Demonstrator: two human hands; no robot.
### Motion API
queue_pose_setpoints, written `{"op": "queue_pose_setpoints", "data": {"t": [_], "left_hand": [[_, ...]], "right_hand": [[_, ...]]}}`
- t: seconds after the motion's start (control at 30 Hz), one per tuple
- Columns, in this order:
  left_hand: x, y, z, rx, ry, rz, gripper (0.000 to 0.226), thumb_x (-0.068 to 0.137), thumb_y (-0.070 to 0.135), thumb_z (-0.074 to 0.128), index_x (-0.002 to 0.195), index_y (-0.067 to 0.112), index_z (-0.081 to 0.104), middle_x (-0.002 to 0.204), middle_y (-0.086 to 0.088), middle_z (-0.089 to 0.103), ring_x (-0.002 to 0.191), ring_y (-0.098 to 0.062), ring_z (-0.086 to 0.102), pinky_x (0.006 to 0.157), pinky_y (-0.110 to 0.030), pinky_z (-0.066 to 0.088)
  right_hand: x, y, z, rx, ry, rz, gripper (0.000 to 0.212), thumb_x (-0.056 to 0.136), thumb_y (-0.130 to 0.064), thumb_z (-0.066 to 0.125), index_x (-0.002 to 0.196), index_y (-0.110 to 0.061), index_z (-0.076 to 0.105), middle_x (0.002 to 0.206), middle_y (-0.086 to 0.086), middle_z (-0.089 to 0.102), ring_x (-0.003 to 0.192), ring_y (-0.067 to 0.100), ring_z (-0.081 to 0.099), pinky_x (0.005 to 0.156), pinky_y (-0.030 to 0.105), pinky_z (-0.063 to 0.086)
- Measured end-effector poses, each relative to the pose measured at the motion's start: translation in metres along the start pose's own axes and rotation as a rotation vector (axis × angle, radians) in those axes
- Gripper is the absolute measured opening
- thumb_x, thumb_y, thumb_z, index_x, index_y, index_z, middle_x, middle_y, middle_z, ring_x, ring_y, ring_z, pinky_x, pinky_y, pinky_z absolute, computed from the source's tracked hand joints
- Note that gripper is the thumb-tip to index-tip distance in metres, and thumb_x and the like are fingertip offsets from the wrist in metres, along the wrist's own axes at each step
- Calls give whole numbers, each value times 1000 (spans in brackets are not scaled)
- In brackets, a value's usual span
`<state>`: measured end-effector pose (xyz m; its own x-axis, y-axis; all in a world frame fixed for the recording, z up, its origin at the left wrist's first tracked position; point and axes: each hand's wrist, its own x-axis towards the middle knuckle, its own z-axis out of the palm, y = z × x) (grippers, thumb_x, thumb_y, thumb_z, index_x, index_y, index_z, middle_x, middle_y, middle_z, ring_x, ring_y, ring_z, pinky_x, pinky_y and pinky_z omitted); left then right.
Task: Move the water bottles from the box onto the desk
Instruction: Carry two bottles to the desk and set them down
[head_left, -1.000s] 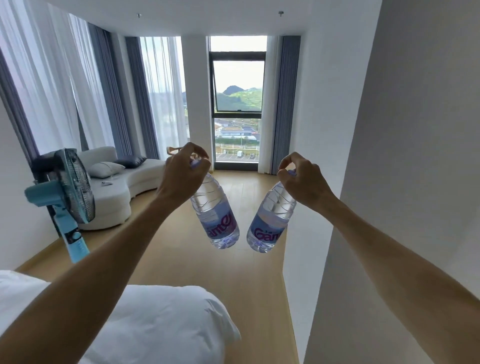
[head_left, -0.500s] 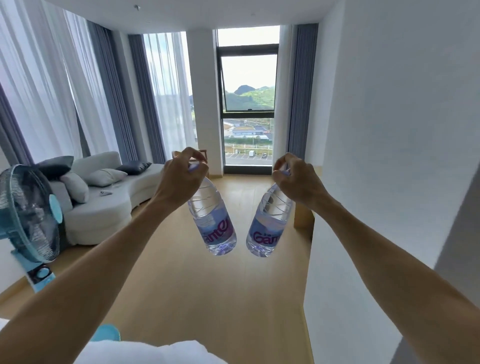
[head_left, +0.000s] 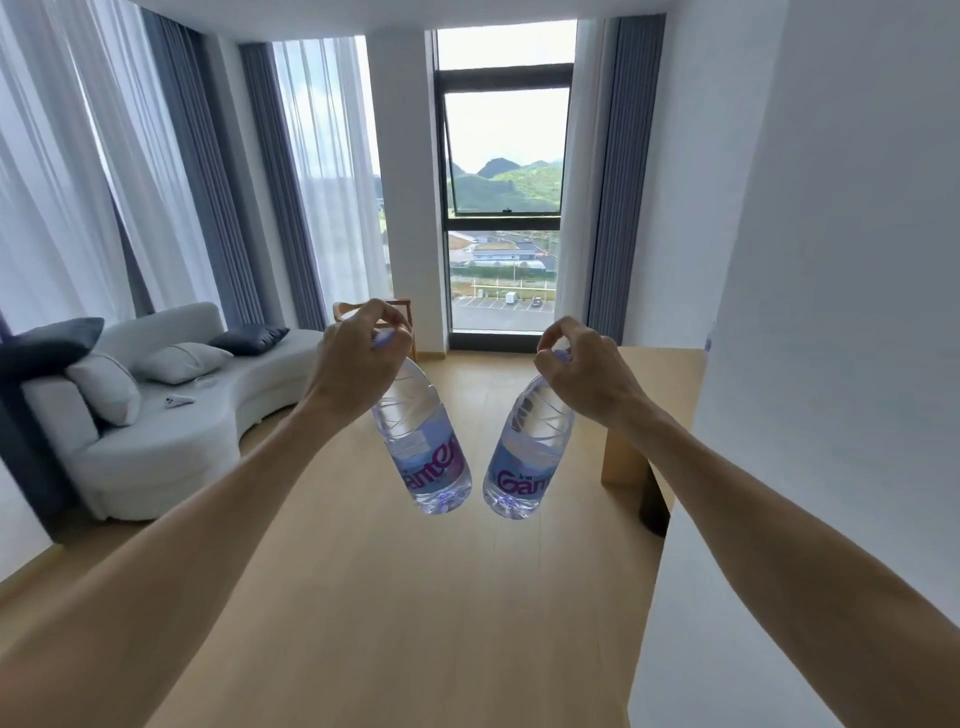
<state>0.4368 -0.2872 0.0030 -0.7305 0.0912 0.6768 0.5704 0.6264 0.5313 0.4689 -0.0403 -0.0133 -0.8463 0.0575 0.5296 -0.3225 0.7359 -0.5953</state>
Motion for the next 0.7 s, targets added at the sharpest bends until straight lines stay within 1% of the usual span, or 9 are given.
{"op": "queue_pose_setpoints", "data": {"t": [0.1,0.23,0.3,0.4,0.43,0.47,0.57,0.63,0.7], "left_hand": [[43,-31,41,-30,6,3,8,91,20,54,92,18,61,64,16,56,57,-2,53,54,-22,38],[113,-75,94,-54,-16,24,9,91,19,53,91,16,62,54,12,54,49,-5,47,49,-22,36],[150,-91,120,-55,-32,36,11,91,18,53,92,13,62,53,9,54,52,-6,48,53,-20,38],[204,-113,159,-66,-48,44,11,93,20,53,93,13,62,60,4,59,57,-6,51,60,-7,33],[220,-120,171,-78,-59,45,10,93,20,53,94,14,61,62,4,60,57,-10,53,59,-8,35],[236,-128,185,-93,-70,51,10,92,21,53,94,15,61,61,4,60,57,-14,56,56,-14,39],[280,-150,227,-99,-89,63,13,92,22,52,95,14,62,67,0,64,61,-19,59,52,-22,40],[306,-163,256,-92,-95,65,14,93,22,52,95,14,62,72,-2,65,63,-16,58,52,-22,39],[330,-177,287,-89,-104,60,13,92,22,52,95,15,62,69,-2,65,61,-17,58,52,-23,39]], "right_hand": [[51,36,22,-13,-21,13,12,92,-20,56,104,-16,54,92,1,61,81,22,62,61,28,51],[124,81,48,-12,-38,44,9,93,-20,57,101,-18,53,95,0,60,85,22,60,64,31,51],[161,101,57,-26,-22,67,8,92,-20,56,99,-19,53,94,1,61,85,23,61,66,37,55],[212,131,66,-41,29,111,8,92,-19,55,100,-19,53,87,2,62,80,23,62,62,37,56],[227,142,68,-47,46,127,9,92,-19,55,100,-18,54,85,3,63,78,24,63,60,38,56],[242,153,70,-52,63,142,9,91,-20,55,100,-19,54,84,4,64,76,26,64,61,41,57],[287,189,78,-58,93,168,9,92,-21,54,100,-20,53,89,5,65,81,27,65,67,45,59],[315,214,84,-55,109,176,8,92,-20,53,100,-19,53,87,4,64,82,26,65,66,43,59],[343,241,91,-60,114,178,7,93,-19,53,100,-18,54,84,2,62,81,26,64,62,38,57]]}}
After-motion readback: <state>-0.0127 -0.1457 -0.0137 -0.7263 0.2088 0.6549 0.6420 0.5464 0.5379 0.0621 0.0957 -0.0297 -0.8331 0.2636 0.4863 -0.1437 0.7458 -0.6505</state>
